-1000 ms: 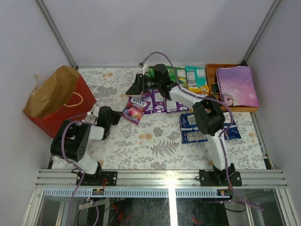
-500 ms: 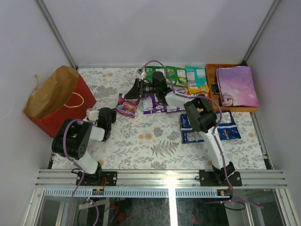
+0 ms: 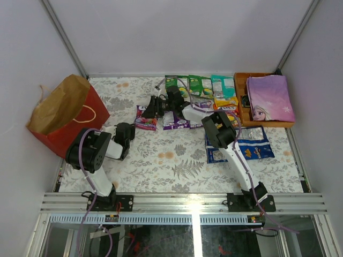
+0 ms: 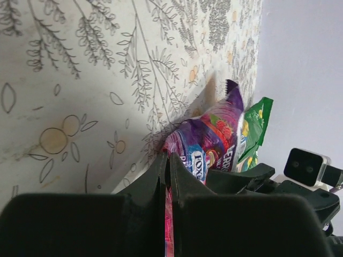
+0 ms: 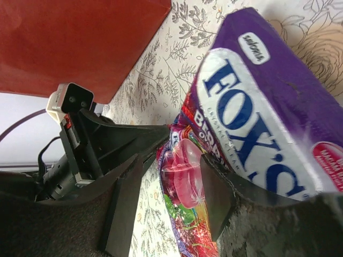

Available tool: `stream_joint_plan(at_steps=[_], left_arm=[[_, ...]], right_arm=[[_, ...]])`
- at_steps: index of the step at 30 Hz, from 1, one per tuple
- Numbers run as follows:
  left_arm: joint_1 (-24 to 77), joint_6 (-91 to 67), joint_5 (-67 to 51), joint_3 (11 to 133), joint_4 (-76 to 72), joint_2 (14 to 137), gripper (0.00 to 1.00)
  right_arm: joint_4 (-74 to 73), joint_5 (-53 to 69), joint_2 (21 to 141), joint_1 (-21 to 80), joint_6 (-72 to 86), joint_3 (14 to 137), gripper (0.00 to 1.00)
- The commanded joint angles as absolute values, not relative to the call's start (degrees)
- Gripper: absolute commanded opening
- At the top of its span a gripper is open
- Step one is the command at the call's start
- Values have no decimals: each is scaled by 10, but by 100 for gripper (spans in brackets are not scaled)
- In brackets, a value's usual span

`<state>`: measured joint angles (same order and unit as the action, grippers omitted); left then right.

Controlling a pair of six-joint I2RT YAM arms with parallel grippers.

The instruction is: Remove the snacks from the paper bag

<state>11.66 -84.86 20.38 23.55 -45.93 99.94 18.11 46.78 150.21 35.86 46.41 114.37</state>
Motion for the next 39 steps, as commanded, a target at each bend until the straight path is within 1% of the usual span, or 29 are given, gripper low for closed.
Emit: stream_joint_plan(at_steps=[1,3,7,10,11,13,14,17,18,19,20,23,26,31,34,39], left_arm=[[121,-832,216,234,-485,1000,0],[121,-833,211,232,-486,1001,0],[121,-831,202,232,-491,1001,0],[121,-809,191,238,-487,992,0],[122,-799,186,242,-482,987,2],[122,-780,177,250,-473,976,13],[123,-769,171,253,-474,971,23],[124,-732,159,265,-457,947,68],[124,-718,158,279,-426,938,80],[125,-703,160,299,-380,928,90],[125,-694,168,319,-335,918,94],[129,-697,189,373,-211,888,100],[137,-709,217,437,-71,867,100],[163,-740,302,559,151,845,100],[170,-749,307,582,226,822,100],[177,-749,274,574,317,766,100]], right_arm=[[63,424,1514,354,411,1190,56],[37,414,1513,348,408,1200,57],[35,413,1482,344,398,1195,58],[62,426,1457,344,401,1192,60],[73,432,1452,344,407,1194,61],[76,438,1452,344,415,1214,61],[74,440,1453,344,416,1223,61],[79,445,1443,343,415,1225,61],[84,448,1435,342,416,1220,62],[91,453,1427,341,417,1212,62],[98,456,1418,340,419,1202,63],[117,464,1393,335,425,1179,64],[133,470,1364,329,428,1158,64],[148,473,1317,319,428,1124,66],[154,474,1297,314,428,1110,68],[165,476,1275,310,429,1090,70]])
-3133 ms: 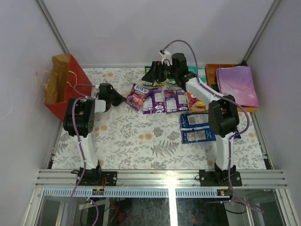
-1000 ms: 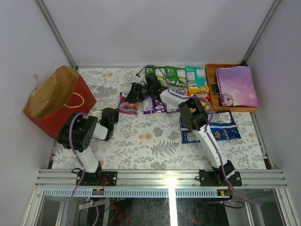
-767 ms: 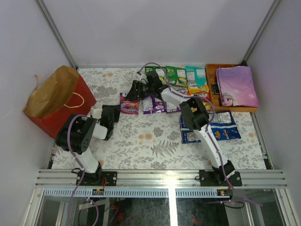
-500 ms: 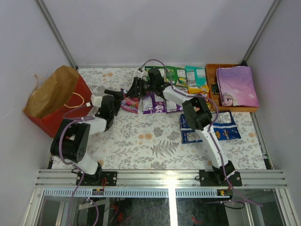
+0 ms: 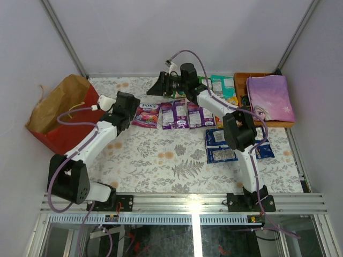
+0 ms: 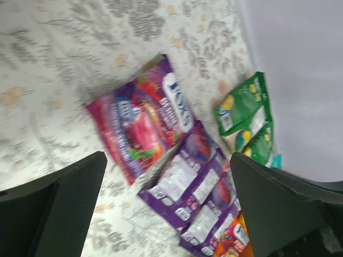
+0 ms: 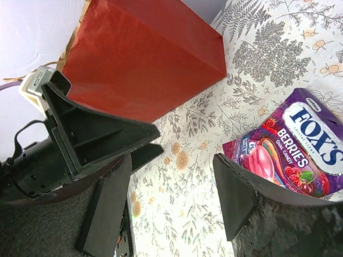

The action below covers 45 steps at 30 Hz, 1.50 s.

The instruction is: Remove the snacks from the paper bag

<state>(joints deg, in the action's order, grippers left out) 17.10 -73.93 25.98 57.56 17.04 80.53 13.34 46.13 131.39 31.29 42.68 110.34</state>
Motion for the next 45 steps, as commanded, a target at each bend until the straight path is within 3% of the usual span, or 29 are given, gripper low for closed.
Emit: stream_joint_plan(at_steps=[1,8,16,24,38,41,45], left_arm=[[179,-750,275,568,334,751,100],[188,-676,263,543,430,655,100],[189,-381,107,549,394,544,100],[189,-244,19,743,491,574,100],[188,-228,344,950,728,665,100],[186,-233,421,967,778,695,100],[176,-220,401,985,766,705,100]], right_arm=[[167,476,1272,309,429,1086,70],[175,482,1257,305,428,1071,72],[182,481,1256,302,430,1065,73],[185,488,1255,302,433,1071,74],[182,487,1253,299,428,1071,75],[149,456,1281,299,421,1082,71],[73,386,1311,326,367,1100,66]])
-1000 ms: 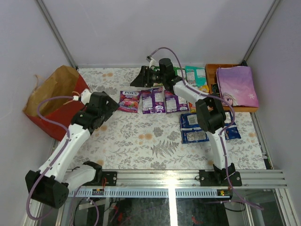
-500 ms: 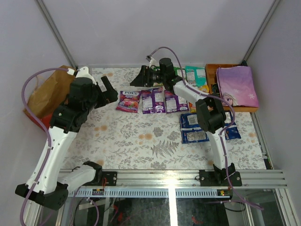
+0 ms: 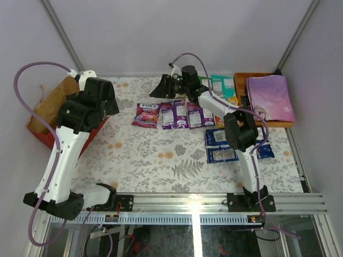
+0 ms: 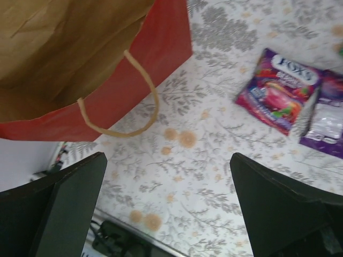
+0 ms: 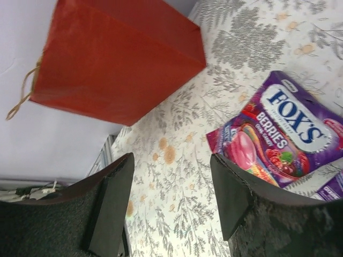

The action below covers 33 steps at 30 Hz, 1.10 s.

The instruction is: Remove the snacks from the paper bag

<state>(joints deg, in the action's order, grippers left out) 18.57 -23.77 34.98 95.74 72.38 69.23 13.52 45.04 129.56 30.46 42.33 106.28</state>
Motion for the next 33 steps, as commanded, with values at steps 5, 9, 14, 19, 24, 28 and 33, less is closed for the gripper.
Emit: stream_joint_plan(at_steps=[5,9,14,19,24,28,33], left_arm=[[167,-219,429,1009,754,751,100],[144,-223,456,978,703,770,100],[115,-203,437,934,648,766,100],[99,-185,413,914,619,771,100],[94,-176,394,907,599,775,100],[93,-172,382,900,587,774,100],[93,-171,368,891,576,767,100]], right_arm=[[-42,315,1368,384,261,1218,66],[-162,250,1434,422,171,1349,74],[-203,176,1458,442,86,1362,81],[-236,26,1484,490,-54,1372,90],[-222,-74,1501,510,-118,1370,95],[-211,-78,1500,509,-129,1357,96],[-216,-63,1495,507,-126,1332,97]])
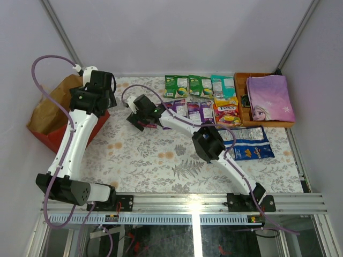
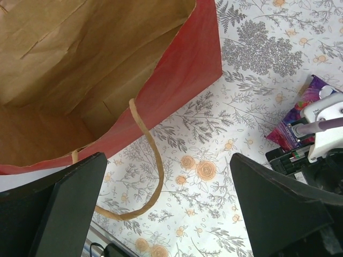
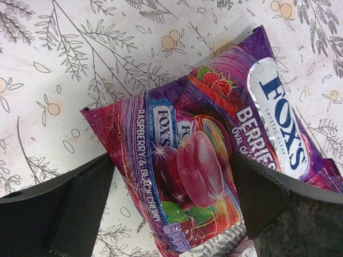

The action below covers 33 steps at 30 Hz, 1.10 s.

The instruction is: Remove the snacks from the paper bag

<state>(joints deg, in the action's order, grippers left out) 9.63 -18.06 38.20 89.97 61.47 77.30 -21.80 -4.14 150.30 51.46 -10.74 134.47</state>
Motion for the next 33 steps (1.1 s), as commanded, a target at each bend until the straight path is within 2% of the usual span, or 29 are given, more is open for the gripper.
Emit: stream_joint_plan(at_steps=[1,11,23,26,30,33], left_arm=[[93,-171,367,891,575,766,100],[93,-176,351,882,565,756,100],[92,-178,333,892,562,756,100],[93,-179,330,892,561,756,100],[93,-179,329,889,557,755,100],[91,-175,329,885,552,758,100]], right_arm=[[-217,-60,1490,506,-125,1323,97],[-216,43,1419,460,-124,1196,95],[-267,213,1354,445,-156,1195,95],[-229,255,1321,443,-134,1188,95],[-134,243,1279,426,-61,1156,95],[-104,215,1279,400,-7,1156,87]])
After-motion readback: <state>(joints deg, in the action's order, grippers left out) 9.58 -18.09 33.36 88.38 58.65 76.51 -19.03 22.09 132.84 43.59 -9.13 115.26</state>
